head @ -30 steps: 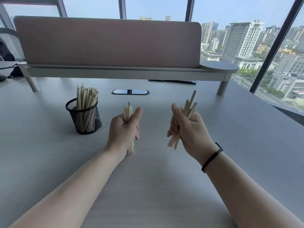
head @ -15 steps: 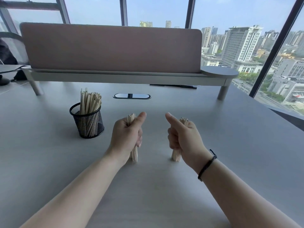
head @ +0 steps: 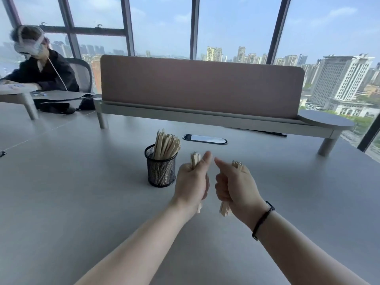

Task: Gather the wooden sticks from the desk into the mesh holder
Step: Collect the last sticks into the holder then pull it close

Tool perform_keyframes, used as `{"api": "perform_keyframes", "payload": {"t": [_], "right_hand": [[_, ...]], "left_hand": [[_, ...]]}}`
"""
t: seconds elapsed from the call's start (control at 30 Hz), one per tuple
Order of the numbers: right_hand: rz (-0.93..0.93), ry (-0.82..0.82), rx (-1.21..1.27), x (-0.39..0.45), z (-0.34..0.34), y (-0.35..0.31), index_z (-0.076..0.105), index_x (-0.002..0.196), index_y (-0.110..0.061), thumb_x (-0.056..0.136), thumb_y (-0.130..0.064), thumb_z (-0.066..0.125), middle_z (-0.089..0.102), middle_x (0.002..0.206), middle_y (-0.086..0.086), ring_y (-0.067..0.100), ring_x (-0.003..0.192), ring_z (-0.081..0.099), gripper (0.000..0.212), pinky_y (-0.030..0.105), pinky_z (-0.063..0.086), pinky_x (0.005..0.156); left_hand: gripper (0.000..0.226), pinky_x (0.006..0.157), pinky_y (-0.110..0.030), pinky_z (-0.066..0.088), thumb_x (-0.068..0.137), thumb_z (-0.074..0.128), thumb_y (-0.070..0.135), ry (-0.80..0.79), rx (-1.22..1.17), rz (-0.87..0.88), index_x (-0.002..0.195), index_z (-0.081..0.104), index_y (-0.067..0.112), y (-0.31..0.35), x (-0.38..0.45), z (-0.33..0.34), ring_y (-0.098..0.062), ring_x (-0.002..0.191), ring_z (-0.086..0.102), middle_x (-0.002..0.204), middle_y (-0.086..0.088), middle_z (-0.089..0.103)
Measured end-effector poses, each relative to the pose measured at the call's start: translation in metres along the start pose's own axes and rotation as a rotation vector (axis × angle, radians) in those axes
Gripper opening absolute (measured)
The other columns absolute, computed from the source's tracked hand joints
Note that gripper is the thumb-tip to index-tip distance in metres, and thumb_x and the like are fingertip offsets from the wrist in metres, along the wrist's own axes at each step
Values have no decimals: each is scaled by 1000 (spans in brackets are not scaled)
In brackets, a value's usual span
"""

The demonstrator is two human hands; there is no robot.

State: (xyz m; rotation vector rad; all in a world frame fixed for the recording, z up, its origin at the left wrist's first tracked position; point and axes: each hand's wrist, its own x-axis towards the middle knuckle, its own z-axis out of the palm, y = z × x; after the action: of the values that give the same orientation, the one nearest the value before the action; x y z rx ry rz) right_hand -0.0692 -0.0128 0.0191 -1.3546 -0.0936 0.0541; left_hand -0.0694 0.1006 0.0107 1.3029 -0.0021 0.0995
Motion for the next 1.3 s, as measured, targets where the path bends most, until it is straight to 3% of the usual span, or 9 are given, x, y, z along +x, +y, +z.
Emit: {"api": "perform_keyframes", "payload": {"t": [0.2, 0.37, 0.53, 0.67, 0.8, 0.87, 0.97, 1.07, 1.3], "right_hand": [[-104, -12, 138, 54, 85, -41, 28, 47, -25, 98, -35, 54, 20, 45, -2, 17, 41, 16, 58, 30, 15, 49], [-154, 130, 90, 92, 130, -51, 37, 42, -18, 97, -43, 53, 36, 41, 2, 19, 40, 36, 63, 25, 33, 46], [-158, 163, -16, 109, 142, -32, 48, 64, -7, 97, -45, 52, 44, 55, 12, 20, 45, 43, 51, 24, 40, 48], [-263, 132, -299, 117, 145, -25, 46, 64, -9, 95, -40, 56, 42, 58, 10, 18, 54, 40, 44, 30, 36, 54], [-434, 202, -631, 122, 133, -15, 44, 61, -12, 85, -27, 70, 45, 54, -4, 15, 53, 41, 39, 27, 35, 51], [-433, 222, -654, 120, 124, -11, 59, 82, -17, 80, -25, 75, 61, 68, -5, 10, 66, 56, 18, 22, 41, 57], [-420, 214, -600, 118, 113, -4, 53, 111, -23, 78, -26, 79, 64, 73, 0, 4, 68, 58, 43, 22, 46, 62], [-482, 189, -616, 116, 109, -2, 46, 130, -24, 85, -28, 75, 59, 76, -11, -8, 71, 55, 54, 8, 41, 62], [-629, 136, -857, 117, 111, -11, 46, 147, -15, 105, -30, 38, 67, 119, -3, 14, 111, 59, 45, 22, 40, 84]], "left_hand": [[69, 42, -21, 25, 101, 57, 34, 286, -68, 245, 39, 29, 22, 87, 54, -55, -18, 34, 26, 36, 1, 27], [54, 62, -31, 49, 98, 57, 44, 401, 187, 175, 59, 62, 7, 93, 91, -85, -21, 54, 59, 55, -4, 62], [47, 46, -18, 41, 102, 51, 42, 380, 320, 154, 78, 69, 5, 67, 98, -97, -10, 47, 54, 60, 1, 58], [47, 64, -29, 45, 102, 49, 42, 297, 456, 109, 63, 55, 16, 49, 103, -104, -17, 61, 52, 59, 3, 56], [42, 64, -32, 41, 98, 52, 49, 258, 429, 130, 72, 53, 16, 33, 104, -110, -16, 64, 50, 64, 5, 55], [42, 64, -32, 42, 91, 57, 58, 271, 420, 154, 79, 49, 18, 31, 103, -111, -15, 66, 52, 70, 10, 54], [42, 76, -36, 52, 84, 60, 64, 249, 353, 174, 94, 55, 23, 24, 99, -111, -11, 83, 65, 86, 9, 65], [48, 94, -47, 54, 81, 56, 66, 239, 287, 225, 107, 61, 26, 11, 94, -113, -12, 99, 68, 101, 6, 70], [64, 109, -40, 45, 85, 57, 60, 125, 430, 408, 137, 54, 23, 4, 89, -118, -3, 125, 58, 128, 16, 66]]}}
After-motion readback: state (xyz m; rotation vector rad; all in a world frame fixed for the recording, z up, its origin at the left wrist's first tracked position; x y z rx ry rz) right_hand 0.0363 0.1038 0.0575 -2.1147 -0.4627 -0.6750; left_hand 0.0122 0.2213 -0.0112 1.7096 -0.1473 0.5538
